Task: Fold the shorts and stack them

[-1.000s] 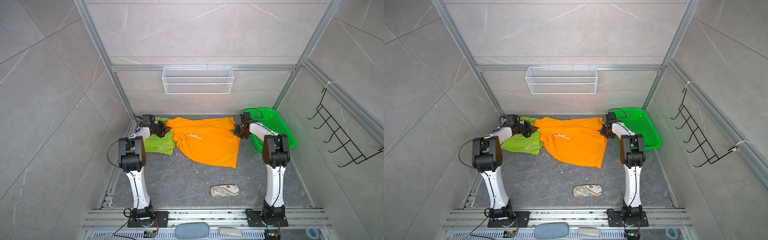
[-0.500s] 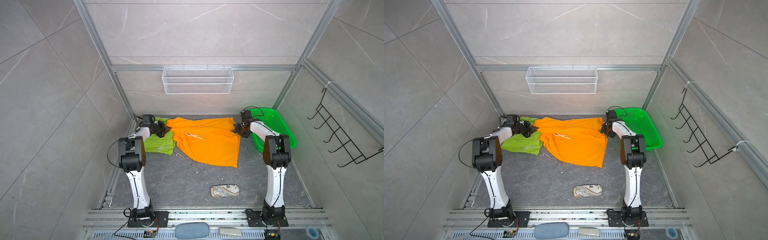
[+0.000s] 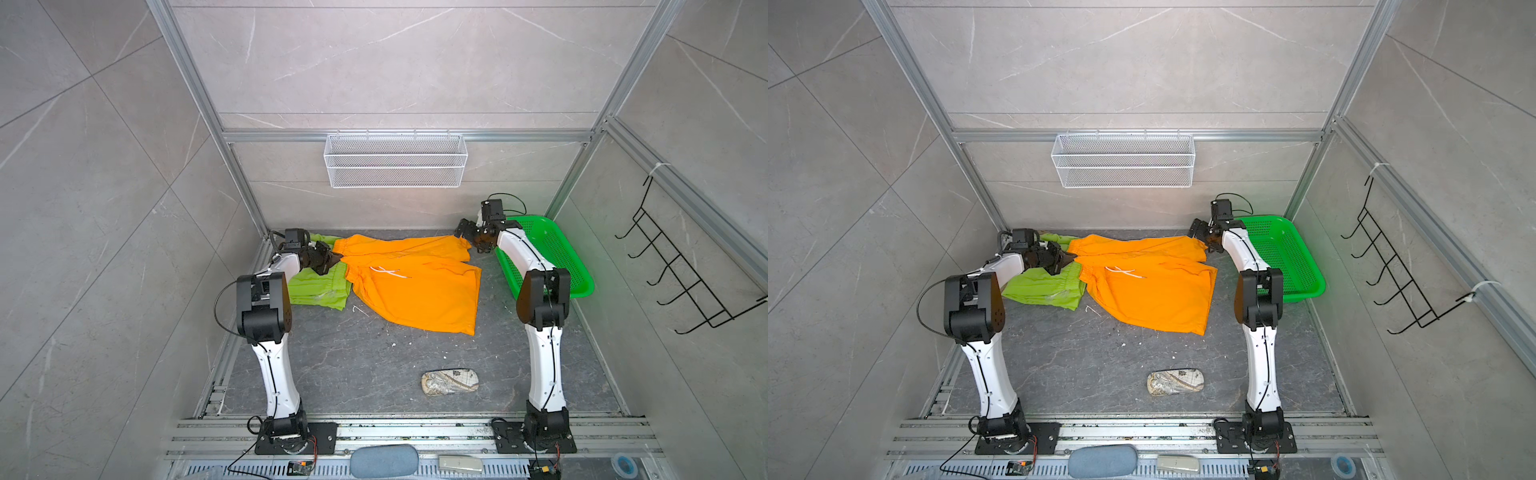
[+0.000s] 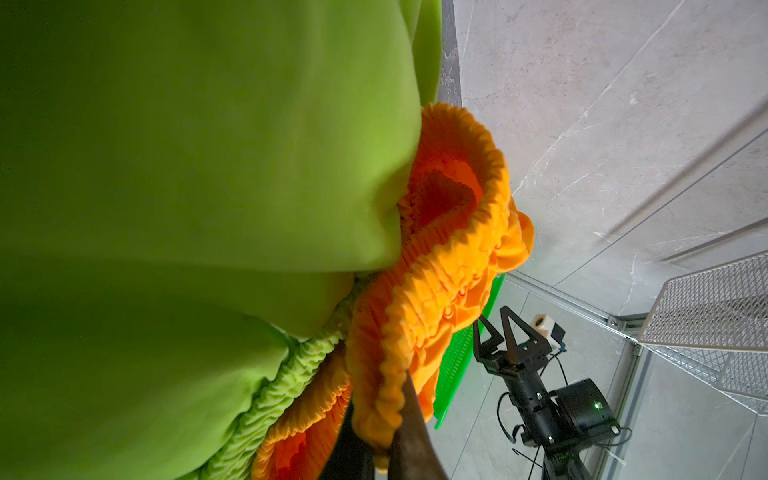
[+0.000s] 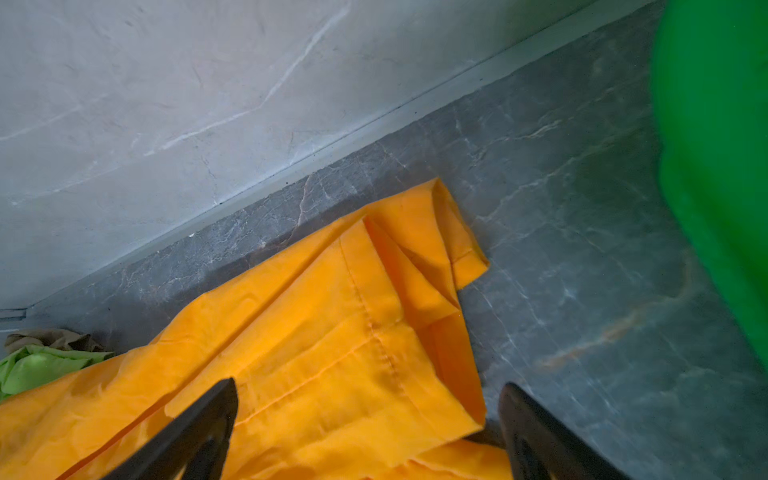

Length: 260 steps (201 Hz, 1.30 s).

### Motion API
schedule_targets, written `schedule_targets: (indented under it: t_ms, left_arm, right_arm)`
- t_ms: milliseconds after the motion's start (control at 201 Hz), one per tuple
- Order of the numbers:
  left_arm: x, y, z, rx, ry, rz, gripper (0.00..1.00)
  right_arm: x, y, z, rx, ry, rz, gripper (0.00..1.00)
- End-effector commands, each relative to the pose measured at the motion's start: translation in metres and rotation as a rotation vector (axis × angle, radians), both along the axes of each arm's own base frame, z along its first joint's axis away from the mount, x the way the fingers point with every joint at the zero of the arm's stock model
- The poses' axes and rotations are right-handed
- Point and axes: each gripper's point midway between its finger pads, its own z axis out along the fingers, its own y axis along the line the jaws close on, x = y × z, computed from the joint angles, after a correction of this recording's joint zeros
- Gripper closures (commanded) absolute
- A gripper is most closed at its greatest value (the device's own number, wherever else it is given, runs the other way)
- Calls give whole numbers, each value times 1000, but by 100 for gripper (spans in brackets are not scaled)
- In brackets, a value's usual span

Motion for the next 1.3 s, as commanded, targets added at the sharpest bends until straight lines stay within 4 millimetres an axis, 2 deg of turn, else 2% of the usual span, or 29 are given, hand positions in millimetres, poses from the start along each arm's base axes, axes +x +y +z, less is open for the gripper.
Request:
schedule_targets:
  t_ms: [0, 100, 184, 194, 204, 224, 389, 463, 633, 752, 817, 887, 907, 1006, 1126, 1196, 1290]
  left_arm:
    - [1, 1, 34, -3, -78, -40, 100]
    - [2, 1, 32, -2, -74, -41, 100]
    - [3, 1, 32, 4, -74, -43, 100]
    - [3, 1, 32, 5, -74, -42, 100]
    - [3, 1, 32, 6, -73, -42, 100]
    - [3, 1, 32, 8, -73, -43, 100]
    - [2, 2, 31, 16, -68, -47, 100]
    - [1, 1, 29, 18, -65, -48, 100]
    - [1, 1, 28, 21, -61, -48, 100]
    - [1, 2, 26, 27, -56, -46, 100]
    - [1, 3, 27, 28, -58, -46, 100]
    - [2, 2, 29, 34, -62, -48, 100]
    - [2, 3, 29, 35, -61, -47, 100]
    - [5, 0, 38, 39, -75, -55, 100]
    - [11, -11, 59, 51, -113, -88, 100]
    - [13, -19, 73, 61, -134, -106, 99]
    - [14, -32, 89, 66, -158, -136, 99]
  right_arm:
    - [-3, 7, -26, -3, 73, 53, 1]
    - [-1, 9, -36, -2, 85, 64, 4]
    - [2, 12, -32, 7, 70, 74, 7]
    - [2, 11, -32, 8, 68, 75, 8]
    - [1, 12, -43, 9, 87, 76, 8]
    - [2, 13, -48, 13, 91, 80, 10]
    - [4, 17, -51, 34, 86, 92, 24]
    - [5, 17, -50, 32, 81, 91, 33]
    - [6, 15, -47, 32, 74, 92, 66]
    - [6, 14, -38, 28, 61, 96, 73]
    - [7, 13, -29, 20, 47, 100, 81]
    - [6, 10, -29, 12, 50, 101, 92]
    - [6, 10, -10, 10, 22, 99, 94]
    - [5, 5, 20, 12, -18, 94, 96]
    - [-2, -2, 77, 9, -96, 88, 96]
    - [-13, -6, 111, 8, -132, 87, 98]
    - [-35, -7, 147, 2, -169, 94, 99]
